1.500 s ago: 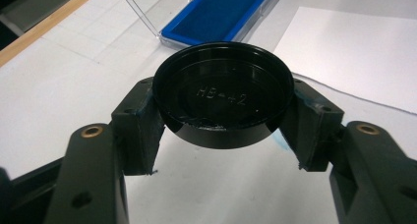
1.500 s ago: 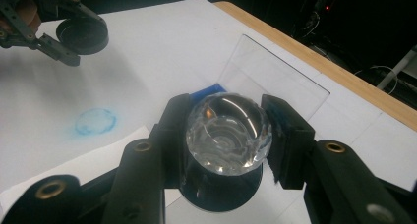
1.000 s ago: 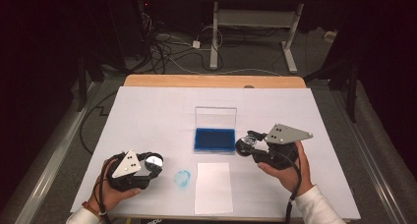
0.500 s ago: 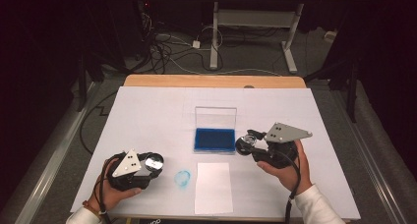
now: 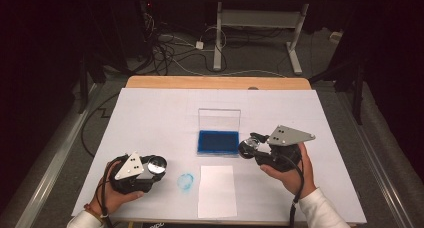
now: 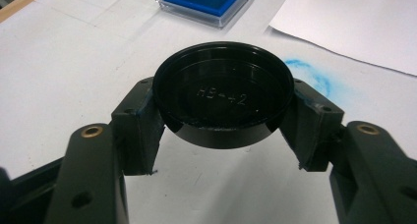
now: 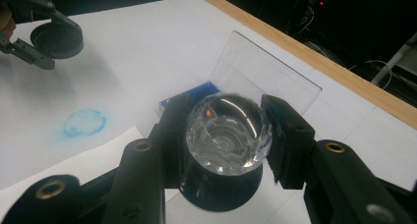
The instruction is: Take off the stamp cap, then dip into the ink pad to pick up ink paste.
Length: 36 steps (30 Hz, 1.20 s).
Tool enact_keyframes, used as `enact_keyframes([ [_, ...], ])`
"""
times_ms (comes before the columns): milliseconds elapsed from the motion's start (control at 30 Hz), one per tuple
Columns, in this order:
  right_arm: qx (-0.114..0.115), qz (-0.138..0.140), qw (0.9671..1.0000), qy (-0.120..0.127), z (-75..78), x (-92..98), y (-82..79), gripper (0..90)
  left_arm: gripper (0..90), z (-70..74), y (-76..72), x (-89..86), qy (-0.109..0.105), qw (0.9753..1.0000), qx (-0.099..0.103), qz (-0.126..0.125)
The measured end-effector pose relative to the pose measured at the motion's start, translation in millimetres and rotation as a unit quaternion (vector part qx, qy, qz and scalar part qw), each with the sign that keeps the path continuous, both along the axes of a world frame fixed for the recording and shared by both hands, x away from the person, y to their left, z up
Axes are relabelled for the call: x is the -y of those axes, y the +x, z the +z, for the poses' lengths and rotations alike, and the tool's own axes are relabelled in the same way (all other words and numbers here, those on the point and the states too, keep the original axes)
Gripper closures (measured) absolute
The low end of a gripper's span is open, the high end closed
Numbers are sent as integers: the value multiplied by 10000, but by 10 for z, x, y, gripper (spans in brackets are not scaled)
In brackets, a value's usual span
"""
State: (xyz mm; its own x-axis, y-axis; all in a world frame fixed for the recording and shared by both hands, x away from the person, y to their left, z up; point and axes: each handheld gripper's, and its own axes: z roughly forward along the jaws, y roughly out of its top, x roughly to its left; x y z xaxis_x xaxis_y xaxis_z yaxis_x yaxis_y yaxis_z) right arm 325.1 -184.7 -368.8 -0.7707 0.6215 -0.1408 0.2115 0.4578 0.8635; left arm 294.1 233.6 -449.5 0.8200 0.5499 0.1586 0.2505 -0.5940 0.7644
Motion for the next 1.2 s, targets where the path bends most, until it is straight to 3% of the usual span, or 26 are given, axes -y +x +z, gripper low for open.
enact_keyframes([
  [467, -24, 52, 10000, -67, -15, -71, 49, 573, 367, -13, 14, 1, 28, 10000, -40, 21],
  [1200, -172, -100, 9984, -538, -47, -372, 524, 572, 367, -4, 1, 8, 49, 10000, -45, 16],
])
